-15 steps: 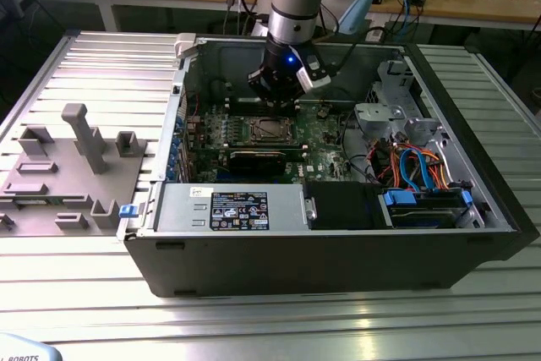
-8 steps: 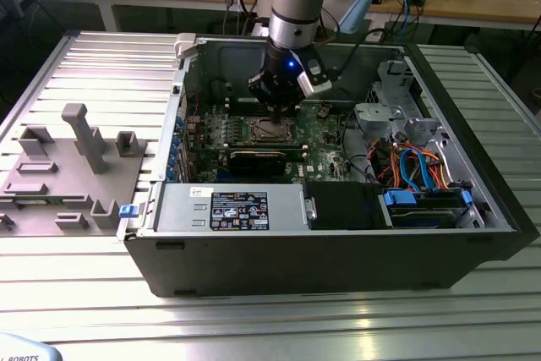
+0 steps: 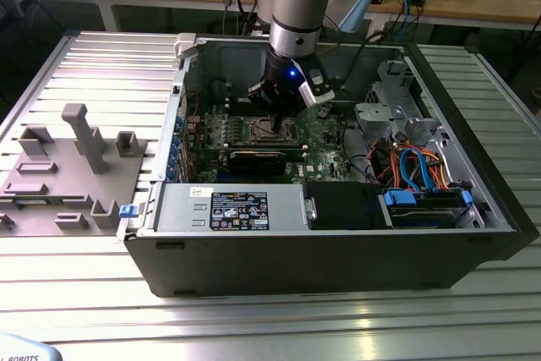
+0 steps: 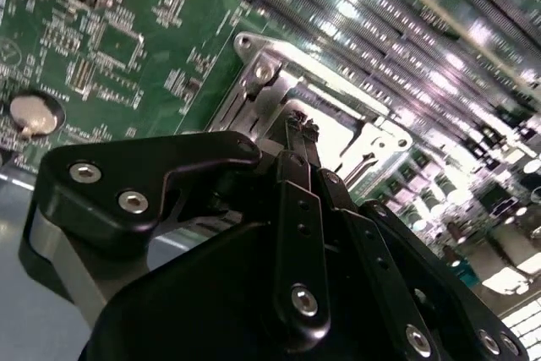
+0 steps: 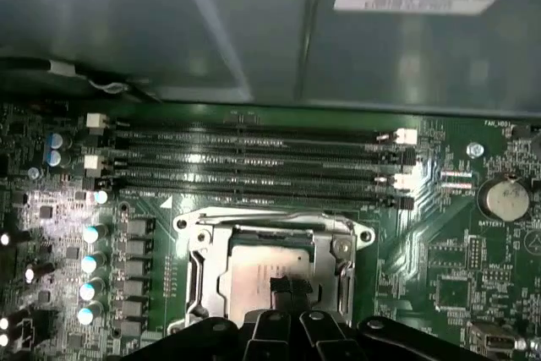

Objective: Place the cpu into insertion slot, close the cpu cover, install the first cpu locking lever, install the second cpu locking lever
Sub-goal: 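Install the first cpu locking lever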

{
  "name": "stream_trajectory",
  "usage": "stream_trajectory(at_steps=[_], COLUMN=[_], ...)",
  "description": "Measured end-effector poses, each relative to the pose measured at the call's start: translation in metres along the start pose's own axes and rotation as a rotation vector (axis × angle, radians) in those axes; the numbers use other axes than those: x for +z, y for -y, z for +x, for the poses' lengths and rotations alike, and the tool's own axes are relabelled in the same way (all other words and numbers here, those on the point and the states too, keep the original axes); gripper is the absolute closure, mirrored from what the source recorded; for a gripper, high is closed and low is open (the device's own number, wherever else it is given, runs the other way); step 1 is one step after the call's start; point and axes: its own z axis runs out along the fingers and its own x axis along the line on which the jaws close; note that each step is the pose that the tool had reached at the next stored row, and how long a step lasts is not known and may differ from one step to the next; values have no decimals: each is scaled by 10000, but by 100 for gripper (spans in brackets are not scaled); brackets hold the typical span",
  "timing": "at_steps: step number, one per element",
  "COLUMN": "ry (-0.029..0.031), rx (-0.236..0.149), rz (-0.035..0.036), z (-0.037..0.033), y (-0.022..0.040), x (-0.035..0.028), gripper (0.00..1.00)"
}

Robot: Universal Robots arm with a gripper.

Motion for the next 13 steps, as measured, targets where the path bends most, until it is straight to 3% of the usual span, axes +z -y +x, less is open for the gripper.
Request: stream_trajectory(at_steps=[4,13], ry=[1,0], rx=[1,1], rz=[1,2], z=[9,20], y=[3,0], x=[-158,-357], gripper=[89,89])
